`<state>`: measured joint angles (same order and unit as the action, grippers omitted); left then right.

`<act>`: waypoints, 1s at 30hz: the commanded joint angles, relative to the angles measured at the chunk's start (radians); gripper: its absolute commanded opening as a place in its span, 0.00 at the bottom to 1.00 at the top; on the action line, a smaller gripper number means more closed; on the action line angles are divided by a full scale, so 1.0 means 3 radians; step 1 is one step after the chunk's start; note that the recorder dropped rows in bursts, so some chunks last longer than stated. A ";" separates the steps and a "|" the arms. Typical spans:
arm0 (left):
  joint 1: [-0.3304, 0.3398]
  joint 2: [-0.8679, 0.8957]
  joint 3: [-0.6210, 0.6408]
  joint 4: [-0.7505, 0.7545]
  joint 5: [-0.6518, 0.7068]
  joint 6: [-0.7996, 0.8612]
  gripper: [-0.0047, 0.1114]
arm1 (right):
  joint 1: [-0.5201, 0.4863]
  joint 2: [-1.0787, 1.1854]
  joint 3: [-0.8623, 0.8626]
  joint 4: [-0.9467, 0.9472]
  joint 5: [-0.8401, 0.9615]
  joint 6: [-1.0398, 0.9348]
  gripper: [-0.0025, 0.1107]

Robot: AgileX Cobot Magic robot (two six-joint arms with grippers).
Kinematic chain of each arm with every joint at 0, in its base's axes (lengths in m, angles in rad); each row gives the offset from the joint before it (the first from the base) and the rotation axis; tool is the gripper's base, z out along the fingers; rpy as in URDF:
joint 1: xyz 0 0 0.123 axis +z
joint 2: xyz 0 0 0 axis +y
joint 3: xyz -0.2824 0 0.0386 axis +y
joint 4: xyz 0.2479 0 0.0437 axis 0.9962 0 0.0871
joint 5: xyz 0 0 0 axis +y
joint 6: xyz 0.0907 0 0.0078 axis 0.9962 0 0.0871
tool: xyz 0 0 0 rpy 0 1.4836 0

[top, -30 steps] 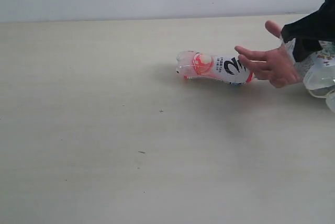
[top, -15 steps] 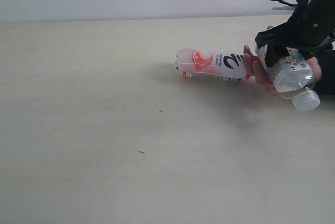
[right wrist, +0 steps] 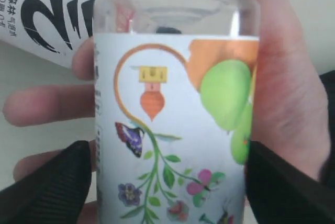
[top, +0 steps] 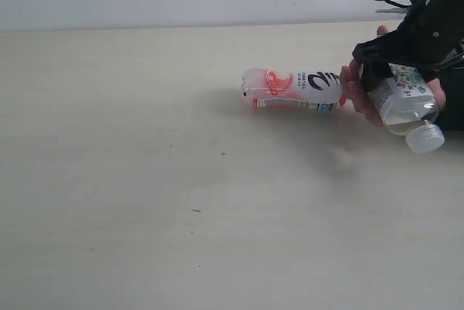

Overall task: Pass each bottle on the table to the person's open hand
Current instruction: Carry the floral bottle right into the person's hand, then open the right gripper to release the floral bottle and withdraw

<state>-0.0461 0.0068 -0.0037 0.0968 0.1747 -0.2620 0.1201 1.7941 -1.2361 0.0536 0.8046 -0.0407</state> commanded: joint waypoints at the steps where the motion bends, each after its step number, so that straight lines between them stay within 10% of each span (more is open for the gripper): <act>1: 0.0013 -0.0023 0.0012 -0.0025 -0.0014 -0.0006 0.04 | -0.0016 -0.0390 -0.0026 -0.0025 -0.0012 -0.0030 0.69; 5: 0.0013 -0.0023 0.0012 -0.0025 -0.0014 -0.0006 0.04 | -0.0016 -0.0783 -0.0026 0.0004 0.0144 -0.0078 0.59; 10: 0.0013 -0.0023 0.0012 -0.0025 -0.0014 -0.0001 0.04 | -0.0016 -0.1565 0.0246 0.0373 0.0134 -0.0424 0.02; 30: 0.0013 -0.0023 0.0012 -0.0025 -0.0014 -0.0001 0.04 | -0.0016 -0.4834 0.2590 0.0441 -0.1170 -0.0643 0.03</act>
<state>-0.0461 0.0068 -0.0037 0.0968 0.1747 -0.2620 0.1201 0.3790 -0.4933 0.1837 0.5095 -0.2555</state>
